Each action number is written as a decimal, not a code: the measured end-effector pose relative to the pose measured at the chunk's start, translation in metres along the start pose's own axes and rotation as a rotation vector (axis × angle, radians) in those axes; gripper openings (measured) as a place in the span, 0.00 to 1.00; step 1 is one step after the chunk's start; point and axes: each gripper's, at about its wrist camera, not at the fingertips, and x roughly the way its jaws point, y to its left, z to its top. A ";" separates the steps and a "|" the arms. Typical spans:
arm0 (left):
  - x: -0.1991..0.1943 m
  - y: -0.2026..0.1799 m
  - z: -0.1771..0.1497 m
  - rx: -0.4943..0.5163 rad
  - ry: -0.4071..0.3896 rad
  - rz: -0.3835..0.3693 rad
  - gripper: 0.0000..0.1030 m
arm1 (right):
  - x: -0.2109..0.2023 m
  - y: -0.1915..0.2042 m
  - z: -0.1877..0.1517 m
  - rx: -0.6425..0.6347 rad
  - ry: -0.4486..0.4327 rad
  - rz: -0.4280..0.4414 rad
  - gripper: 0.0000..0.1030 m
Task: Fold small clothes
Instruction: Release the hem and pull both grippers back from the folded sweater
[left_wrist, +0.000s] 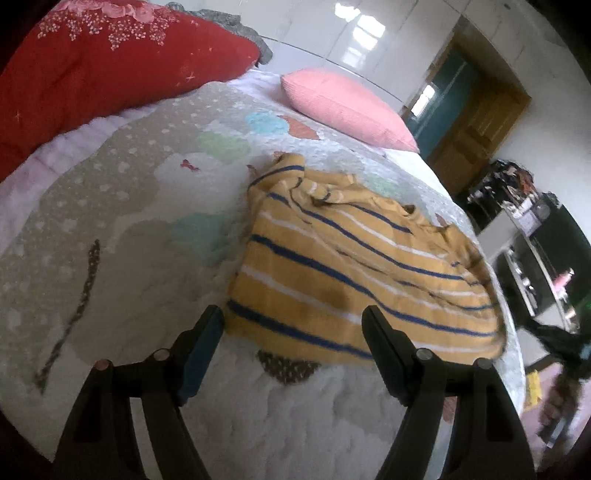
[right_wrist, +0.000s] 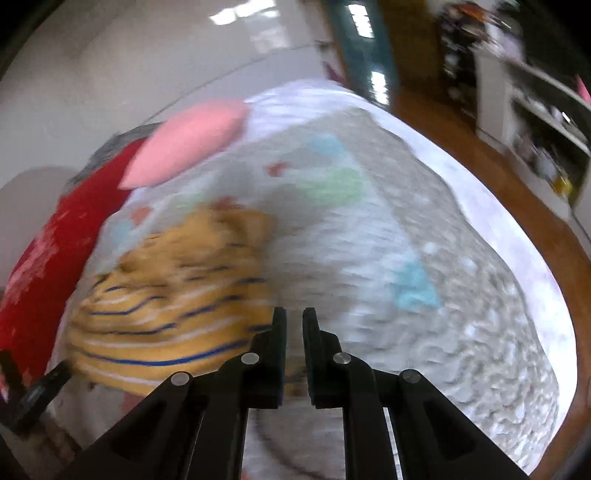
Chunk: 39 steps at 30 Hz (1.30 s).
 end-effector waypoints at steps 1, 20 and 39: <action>0.002 -0.001 -0.001 0.006 -0.015 0.009 0.74 | 0.000 0.016 0.002 -0.027 0.006 0.027 0.10; -0.035 0.085 0.000 -0.094 -0.228 0.047 0.82 | 0.232 0.346 0.002 -0.487 0.290 0.093 0.14; -0.031 0.095 -0.001 -0.148 -0.188 0.076 0.82 | 0.178 0.384 0.002 -0.539 0.198 0.184 0.50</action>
